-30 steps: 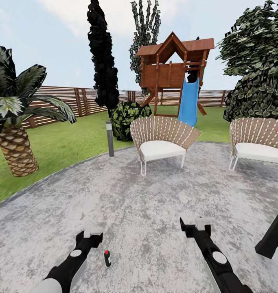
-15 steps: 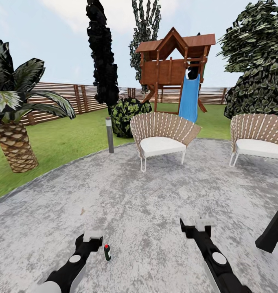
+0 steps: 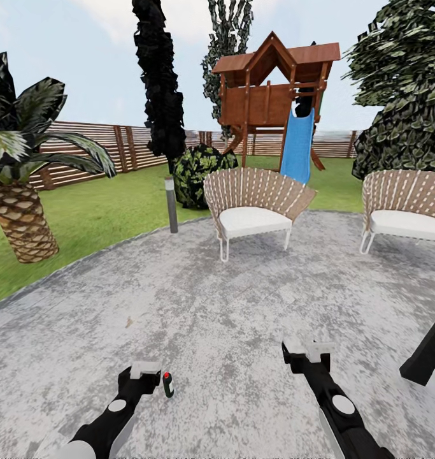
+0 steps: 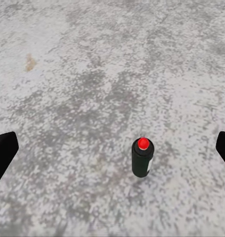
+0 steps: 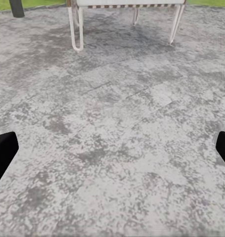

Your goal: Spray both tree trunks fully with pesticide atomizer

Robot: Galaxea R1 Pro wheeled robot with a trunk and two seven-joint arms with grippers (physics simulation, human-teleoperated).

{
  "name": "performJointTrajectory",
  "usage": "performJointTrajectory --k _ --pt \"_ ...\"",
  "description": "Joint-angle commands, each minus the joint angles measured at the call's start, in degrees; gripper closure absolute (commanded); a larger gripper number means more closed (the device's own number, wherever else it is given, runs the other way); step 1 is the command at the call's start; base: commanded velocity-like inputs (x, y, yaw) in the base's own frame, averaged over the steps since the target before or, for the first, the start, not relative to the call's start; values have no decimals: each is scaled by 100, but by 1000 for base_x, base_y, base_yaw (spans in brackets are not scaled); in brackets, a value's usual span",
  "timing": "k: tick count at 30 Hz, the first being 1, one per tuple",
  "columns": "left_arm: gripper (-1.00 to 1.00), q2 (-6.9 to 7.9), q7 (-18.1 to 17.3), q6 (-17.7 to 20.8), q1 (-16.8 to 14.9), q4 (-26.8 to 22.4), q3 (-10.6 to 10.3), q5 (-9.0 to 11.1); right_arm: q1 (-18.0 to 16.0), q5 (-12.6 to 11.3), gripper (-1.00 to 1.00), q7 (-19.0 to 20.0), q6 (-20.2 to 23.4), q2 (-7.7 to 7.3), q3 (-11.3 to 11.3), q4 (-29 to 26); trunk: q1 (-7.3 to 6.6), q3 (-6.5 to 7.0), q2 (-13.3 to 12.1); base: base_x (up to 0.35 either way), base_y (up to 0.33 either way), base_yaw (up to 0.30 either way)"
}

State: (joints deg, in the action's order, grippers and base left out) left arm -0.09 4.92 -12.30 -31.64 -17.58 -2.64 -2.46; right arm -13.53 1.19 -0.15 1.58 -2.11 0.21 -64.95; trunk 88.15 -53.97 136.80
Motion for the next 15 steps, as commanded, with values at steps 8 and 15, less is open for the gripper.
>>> performJointTrajectory --k 8,15 --pt "-100 0 0 -1 -5 0 -7 0 0 -4 -100 0 0 0 -3 0 176 -218 323 0 0 0" --pt "-100 0 0 -19 -2 0 -9 0 0 3 -100 0 0 0 -1 5 330 -407 603 0 0 0"
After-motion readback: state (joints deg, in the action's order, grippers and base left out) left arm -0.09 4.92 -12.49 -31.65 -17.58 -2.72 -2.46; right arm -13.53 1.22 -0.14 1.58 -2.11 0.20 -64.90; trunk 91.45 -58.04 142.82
